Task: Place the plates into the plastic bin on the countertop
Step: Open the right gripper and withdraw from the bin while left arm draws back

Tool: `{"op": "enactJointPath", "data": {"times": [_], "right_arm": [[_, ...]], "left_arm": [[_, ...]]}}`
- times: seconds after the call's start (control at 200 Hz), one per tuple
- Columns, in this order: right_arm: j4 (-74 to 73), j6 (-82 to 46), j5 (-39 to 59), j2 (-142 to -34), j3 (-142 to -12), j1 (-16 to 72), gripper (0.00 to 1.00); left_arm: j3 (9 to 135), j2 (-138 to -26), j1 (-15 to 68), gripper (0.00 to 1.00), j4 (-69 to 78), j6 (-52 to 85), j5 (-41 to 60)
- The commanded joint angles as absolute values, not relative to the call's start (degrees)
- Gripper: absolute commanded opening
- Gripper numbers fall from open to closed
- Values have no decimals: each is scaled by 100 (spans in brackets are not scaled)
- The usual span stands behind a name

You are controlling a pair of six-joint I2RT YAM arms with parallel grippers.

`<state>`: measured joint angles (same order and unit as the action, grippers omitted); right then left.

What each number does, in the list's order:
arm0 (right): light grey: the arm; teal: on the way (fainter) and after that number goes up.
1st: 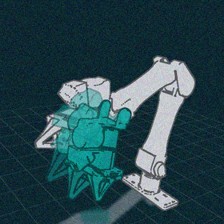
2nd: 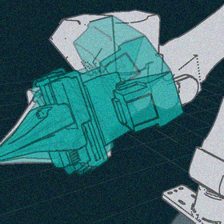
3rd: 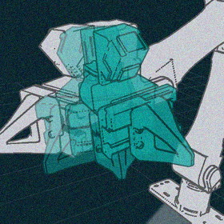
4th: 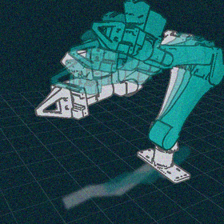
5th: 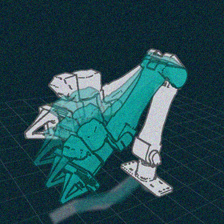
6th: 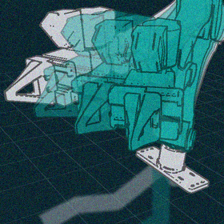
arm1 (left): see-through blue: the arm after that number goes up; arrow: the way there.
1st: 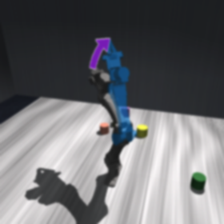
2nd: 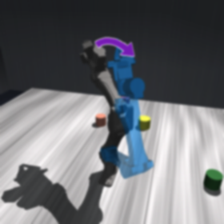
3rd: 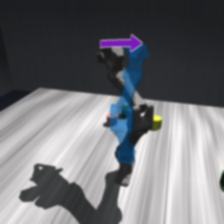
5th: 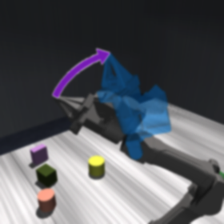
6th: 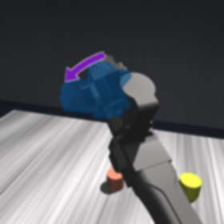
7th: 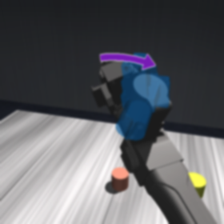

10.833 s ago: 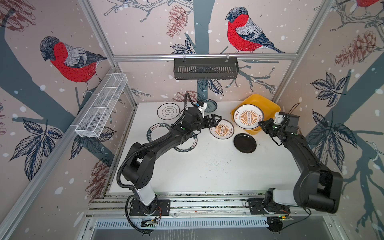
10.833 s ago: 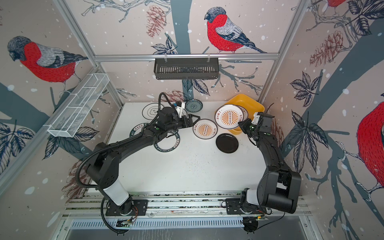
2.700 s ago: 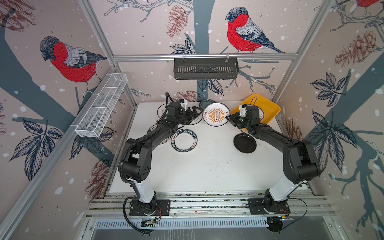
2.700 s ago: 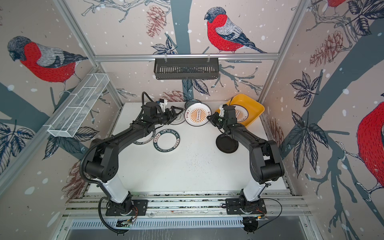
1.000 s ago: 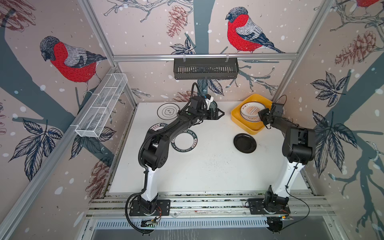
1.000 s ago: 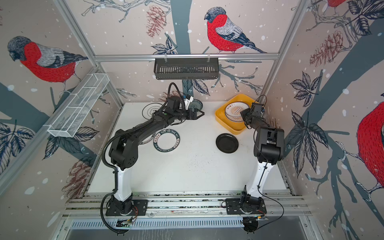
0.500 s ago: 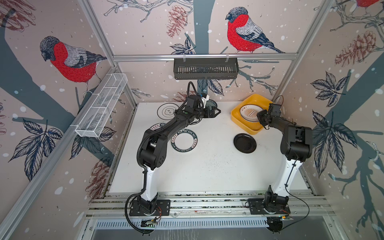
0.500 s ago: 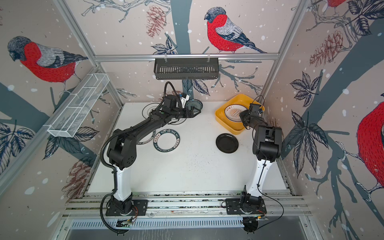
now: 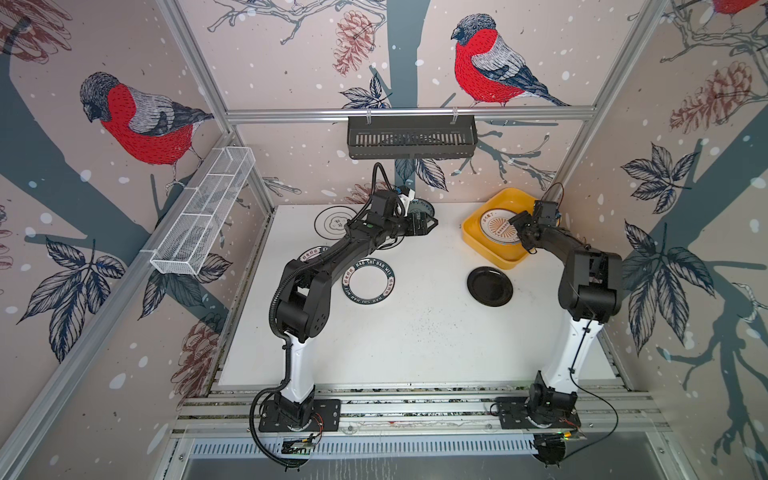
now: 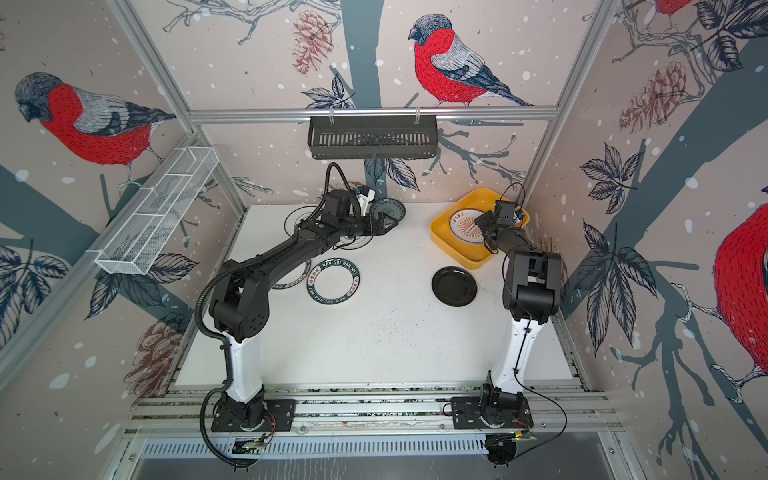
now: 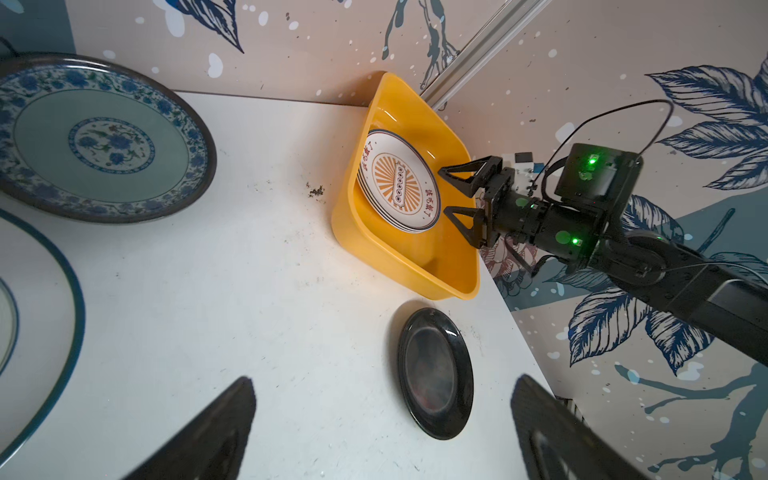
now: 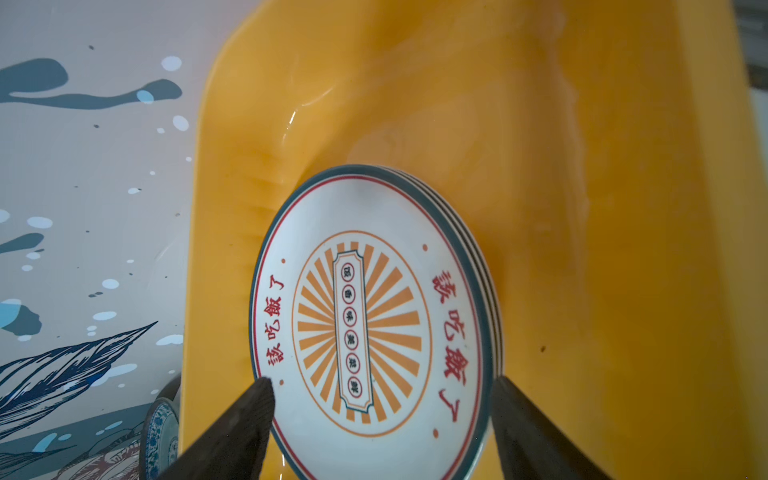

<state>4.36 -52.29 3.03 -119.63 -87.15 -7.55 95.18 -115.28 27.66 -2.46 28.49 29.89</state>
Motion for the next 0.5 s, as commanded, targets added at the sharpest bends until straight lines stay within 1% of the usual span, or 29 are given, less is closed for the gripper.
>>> {"op": "enactJointPath", "data": {"times": [0.0, 0.035, 0.06, 0.1, 0.23, 0.495], "right_arm": [[650, -5035, -36, -11879, -8827, -693, 87], [663, -4999, -80, -11844, -8841, -661, 89], [689, -4981, -123, -11810, -8849, -628, 94], [698, -4917, -177, -11751, -8851, -579, 100], [491, -4610, -175, -11376, -8641, -409, 99], [398, -4212, -169, -10444, -8116, -16, 99]], "left_arm": [[9495, -11413, 2707, 96, -330, 2739, 2805], [9456, -11381, 2685, 96, -302, 2764, 2771], [9412, -11346, 2663, 96, -281, 2788, 2741], [9328, -11285, 2619, 96, -229, 2849, 2670], [8865, -10963, 2485, 96, 63, 3050, 2489], [7697, -9902, 2375, 96, 188, 3181, 1647]]}}
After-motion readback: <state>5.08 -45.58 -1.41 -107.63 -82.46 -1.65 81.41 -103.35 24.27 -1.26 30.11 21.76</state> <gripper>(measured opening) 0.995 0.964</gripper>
